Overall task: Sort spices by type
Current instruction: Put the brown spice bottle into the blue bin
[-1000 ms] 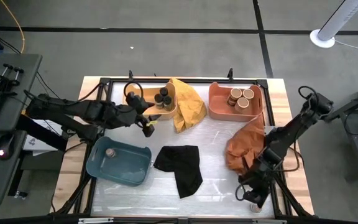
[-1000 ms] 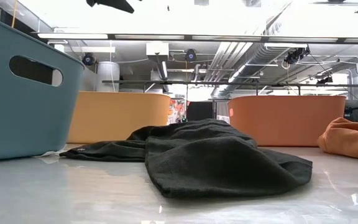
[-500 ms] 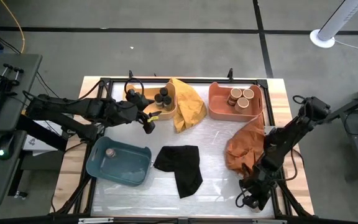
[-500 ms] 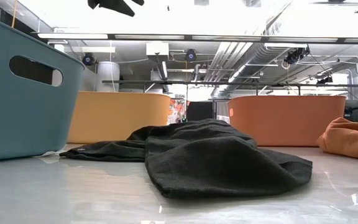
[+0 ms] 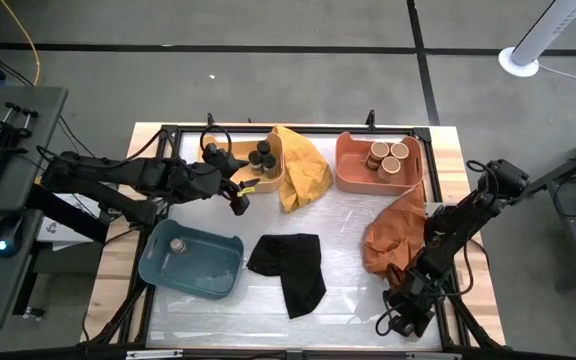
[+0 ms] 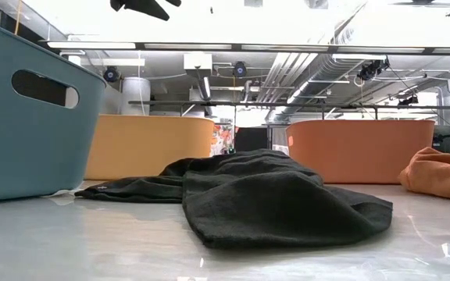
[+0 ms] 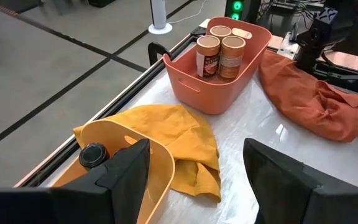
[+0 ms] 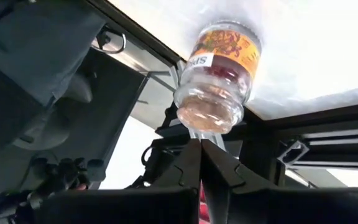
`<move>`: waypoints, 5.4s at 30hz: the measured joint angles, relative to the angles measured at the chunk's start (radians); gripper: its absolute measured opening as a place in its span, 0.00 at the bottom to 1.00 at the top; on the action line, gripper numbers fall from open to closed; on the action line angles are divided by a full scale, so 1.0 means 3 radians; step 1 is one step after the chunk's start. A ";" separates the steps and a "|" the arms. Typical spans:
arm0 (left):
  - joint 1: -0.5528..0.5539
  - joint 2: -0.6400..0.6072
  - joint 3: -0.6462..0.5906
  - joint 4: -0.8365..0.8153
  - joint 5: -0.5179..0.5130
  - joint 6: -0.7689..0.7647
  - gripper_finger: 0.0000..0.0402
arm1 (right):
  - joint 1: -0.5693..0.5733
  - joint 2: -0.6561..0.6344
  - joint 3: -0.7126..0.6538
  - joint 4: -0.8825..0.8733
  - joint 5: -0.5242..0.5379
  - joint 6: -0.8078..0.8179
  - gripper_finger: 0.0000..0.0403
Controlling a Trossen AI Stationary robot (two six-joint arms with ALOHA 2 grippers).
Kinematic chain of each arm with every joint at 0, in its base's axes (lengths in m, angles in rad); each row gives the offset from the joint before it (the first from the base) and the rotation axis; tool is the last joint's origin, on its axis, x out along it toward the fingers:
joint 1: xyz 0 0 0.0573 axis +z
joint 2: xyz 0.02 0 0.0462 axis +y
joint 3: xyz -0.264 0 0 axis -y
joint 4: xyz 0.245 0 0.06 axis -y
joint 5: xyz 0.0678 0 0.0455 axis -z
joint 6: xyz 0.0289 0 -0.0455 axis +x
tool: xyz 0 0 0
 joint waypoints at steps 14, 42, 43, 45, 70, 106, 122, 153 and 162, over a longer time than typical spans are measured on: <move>0.0000 0.0000 0.0000 0.0000 0.0006 -0.0032 0.61 | 0.0000 0.0002 0.0000 -0.0035 0.0108 0.0108 0.00; 0.0000 0.0000 -0.0001 0.0001 0.0017 -0.0034 0.61 | -0.1291 0.0219 0.0017 0.0104 0.0691 -0.1339 0.00; 0.0000 0.0000 -0.0001 0.0001 0.0017 -0.0036 0.61 | -0.1407 0.0219 0.0017 0.0104 0.0730 -0.1451 0.00; 0.0000 0.0000 -0.0001 0.0001 0.0017 -0.0036 0.61 | -0.1654 0.0219 0.0017 0.0101 0.0790 -0.1689 0.00; 0.0000 0.0001 -0.0001 0.0011 0.0014 -0.0299 0.61 | -0.3686 0.0254 -0.0003 0.0759 0.1399 -0.3074 0.00; -0.0131 -0.0154 0.0000 0.0084 0.0838 -0.0361 0.61 | -0.3614 0.1492 0.2522 -0.0094 0.1239 -0.4670 0.00; 0.0343 0.0928 -0.0034 -0.0221 0.1034 0.0159 0.61 | -0.3872 -0.0645 0.1922 -0.2461 0.2511 -0.5103 0.00; 0.0536 0.2221 0.0140 -0.0397 0.1491 -0.0373 0.61 | -0.3503 -0.2395 -0.0065 -0.1486 0.2543 -0.3234 0.00; 0.0532 0.2214 0.0140 -0.0381 0.1399 -0.0356 0.57 | -0.3503 -0.2396 -0.0065 -0.1475 0.2499 -0.3235 0.00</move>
